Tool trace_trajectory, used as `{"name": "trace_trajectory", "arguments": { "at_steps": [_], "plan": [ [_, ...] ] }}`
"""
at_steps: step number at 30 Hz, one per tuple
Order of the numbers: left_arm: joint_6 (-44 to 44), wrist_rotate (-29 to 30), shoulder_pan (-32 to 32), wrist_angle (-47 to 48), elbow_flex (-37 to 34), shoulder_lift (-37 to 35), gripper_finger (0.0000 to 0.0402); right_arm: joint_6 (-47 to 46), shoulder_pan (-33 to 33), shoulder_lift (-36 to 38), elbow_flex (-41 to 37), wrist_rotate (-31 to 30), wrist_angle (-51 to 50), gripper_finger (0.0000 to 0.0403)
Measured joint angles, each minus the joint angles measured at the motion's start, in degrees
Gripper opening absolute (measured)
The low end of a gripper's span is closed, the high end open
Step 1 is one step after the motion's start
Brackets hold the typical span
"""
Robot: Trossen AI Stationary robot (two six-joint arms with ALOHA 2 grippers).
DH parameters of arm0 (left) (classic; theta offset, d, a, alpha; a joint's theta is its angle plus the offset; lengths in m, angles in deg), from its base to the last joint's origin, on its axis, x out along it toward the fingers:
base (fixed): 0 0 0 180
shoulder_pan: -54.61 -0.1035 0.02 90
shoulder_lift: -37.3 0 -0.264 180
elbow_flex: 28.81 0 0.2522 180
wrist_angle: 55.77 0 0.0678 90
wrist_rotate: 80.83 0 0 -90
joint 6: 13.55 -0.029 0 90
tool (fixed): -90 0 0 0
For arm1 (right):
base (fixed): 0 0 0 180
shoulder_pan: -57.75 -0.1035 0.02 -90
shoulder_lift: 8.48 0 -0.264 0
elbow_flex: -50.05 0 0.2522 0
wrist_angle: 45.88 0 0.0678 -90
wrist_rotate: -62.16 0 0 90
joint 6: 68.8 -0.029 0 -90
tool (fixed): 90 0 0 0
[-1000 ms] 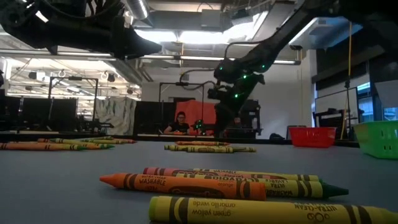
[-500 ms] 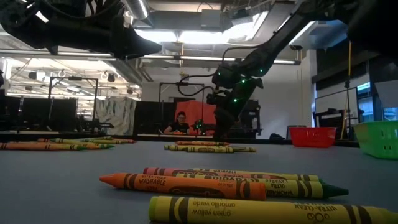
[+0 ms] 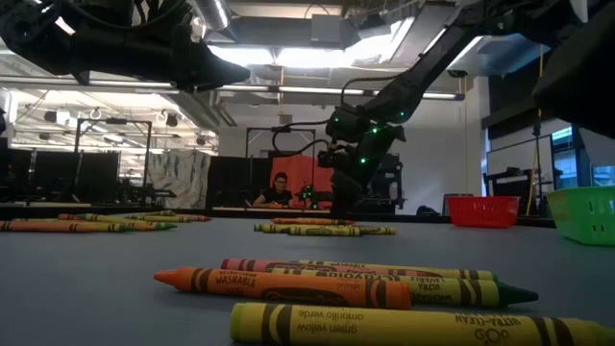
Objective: Sort crayons
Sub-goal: Put the green crayon into the red bin
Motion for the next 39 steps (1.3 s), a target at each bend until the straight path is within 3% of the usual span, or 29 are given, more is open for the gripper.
{"name": "trace_trajectory", "arguments": {
  "at_steps": [4, 9, 13, 19, 30, 39],
  "plan": [
    [0.00, 0.00, 0.00, 0.00, 0.00, 0.00, 0.0127, 1.05, 0.00, -0.02, 0.02, 0.00, 0.04, 0.0011],
    [-0.02, 0.00, 0.00, -0.11, 0.00, 0.00, 0.0127, 1.21, -0.03, 0.34, 0.02, -0.56, -0.22, 0.0024],
    [-0.02, 0.00, 0.00, -0.31, -0.01, 0.00, 0.0127, 1.16, 0.04, 2.85, -0.17, -0.90, -1.69, 0.0010],
    [-0.50, 0.02, 0.00, -1.87, -0.02, 0.02, 0.0127, -0.44, -0.04, 11.85, -0.09, -2.02, -9.54, 0.0015],
    [-7.12, 0.02, 0.00, -2.80, -0.02, 0.02, 0.0127, -3.88, 1.72, 30.50, -0.35, -15.30, -31.57, 0.0011],
    [-7.04, 0.02, 0.00, -2.84, -0.02, 0.02, 0.0127, -6.57, 9.14, 40.82, -10.01, -19.30, -34.14, 0.0010]
  ]
}}
